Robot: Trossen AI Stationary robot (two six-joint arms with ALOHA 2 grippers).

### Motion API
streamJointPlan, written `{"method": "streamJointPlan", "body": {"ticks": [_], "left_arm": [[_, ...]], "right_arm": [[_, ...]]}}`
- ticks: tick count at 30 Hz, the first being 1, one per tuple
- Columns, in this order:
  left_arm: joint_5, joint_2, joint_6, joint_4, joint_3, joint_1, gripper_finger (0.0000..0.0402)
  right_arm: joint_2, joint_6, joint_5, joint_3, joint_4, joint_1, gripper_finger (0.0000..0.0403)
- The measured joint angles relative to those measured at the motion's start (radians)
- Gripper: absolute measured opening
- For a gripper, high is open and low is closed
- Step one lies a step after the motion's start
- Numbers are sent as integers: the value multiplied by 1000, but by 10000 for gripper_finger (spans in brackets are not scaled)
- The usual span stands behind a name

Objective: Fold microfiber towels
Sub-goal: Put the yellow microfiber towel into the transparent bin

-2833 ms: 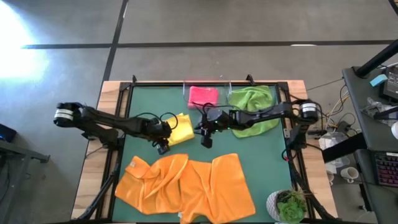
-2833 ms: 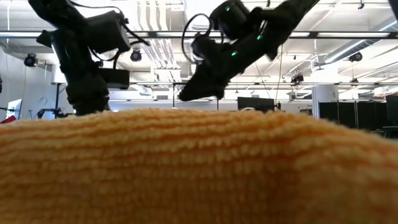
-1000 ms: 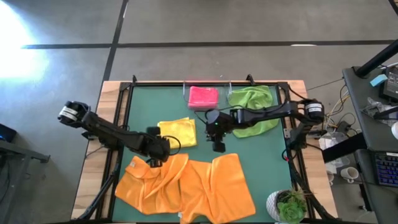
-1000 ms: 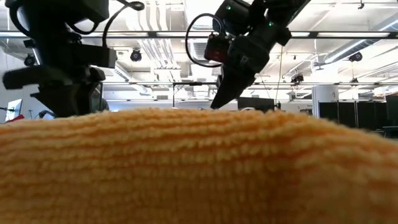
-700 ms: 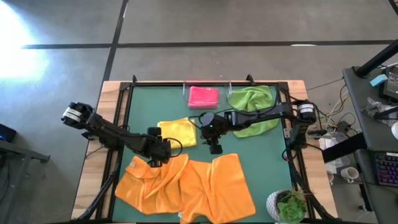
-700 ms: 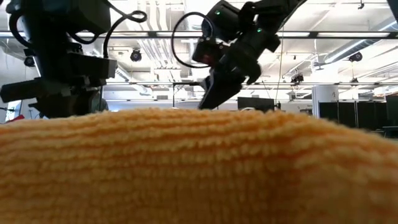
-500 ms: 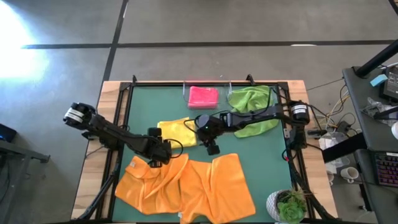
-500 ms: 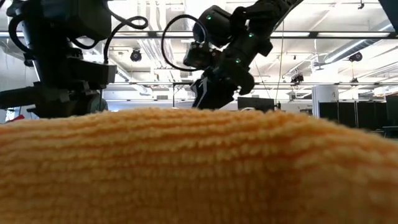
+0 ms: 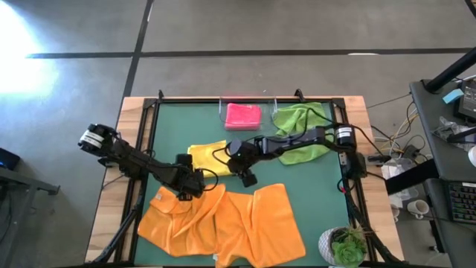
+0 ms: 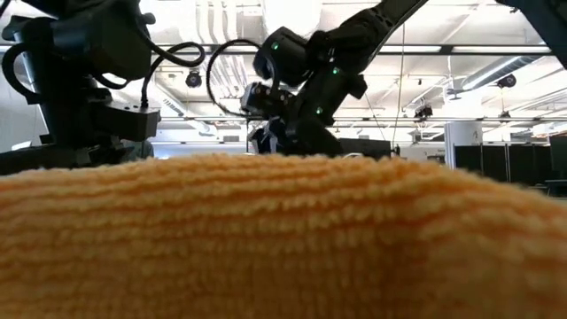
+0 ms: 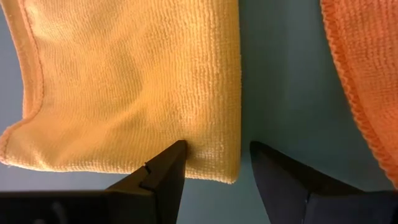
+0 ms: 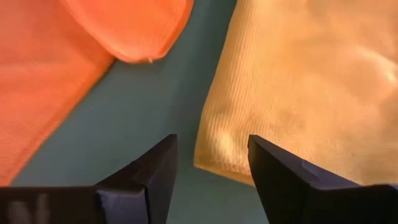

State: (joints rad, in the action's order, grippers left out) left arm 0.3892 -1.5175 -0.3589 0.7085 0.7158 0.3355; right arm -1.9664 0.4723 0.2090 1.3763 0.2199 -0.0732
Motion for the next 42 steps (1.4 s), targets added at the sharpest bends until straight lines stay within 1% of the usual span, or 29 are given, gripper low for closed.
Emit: {"method": "streamJointPlan", "body": {"ticks": [5, 7, 9, 13, 16, 18, 20, 24, 25, 28, 33, 38, 42], "left_arm": [[8, -2, -2, -3, -1, -1, 166], [7, -2, -29, -4, -1, -1, 157], [5, -3, -58, -9, -2, -1, 140], [13, -5, -79, -28, -3, -3, 90], [23, -6, -78, -39, -6, -6, 49], [35, -7, -77, -51, -7, -7, 24], [50, -7, -77, -56, -7, -9, 8], [64, -7, -76, -69, -7, -13, 8], [64, -7, -76, -78, -7, -14, 9], [63, -7, -71, -91, -2, -14, 9], [60, 3, -59, -99, 40, -15, 10], [53, 25, 6, -88, 106, -28, 10], [51, 27, 87, -89, 197, -61, 10]], "right_arm": [[-56, 32, -1, 46, -4, 3, 187], [-82, 34, -32, 62, 5, 4, 187], [-96, 32, -77, 79, 15, 4, 187], [-115, 20, -87, 103, 35, 3, 181], [-119, 9, -109, 112, 46, 5, 160], [-119, 9, -109, 120, 60, 5, 134], [-119, 9, -113, 128, 82, 5, 100], [-119, -4, -125, 135, 121, 5, 25], [-119, -12, -127, 137, 132, 5, 18], [-116, -59, -132, 141, 154, 4, 13], [-69, -126, -142, 140, 275, 1, 10], [32, -201, -132, 140, 392, 3, 9], [117, -278, -132, 139, 469, 2, 9]]}}
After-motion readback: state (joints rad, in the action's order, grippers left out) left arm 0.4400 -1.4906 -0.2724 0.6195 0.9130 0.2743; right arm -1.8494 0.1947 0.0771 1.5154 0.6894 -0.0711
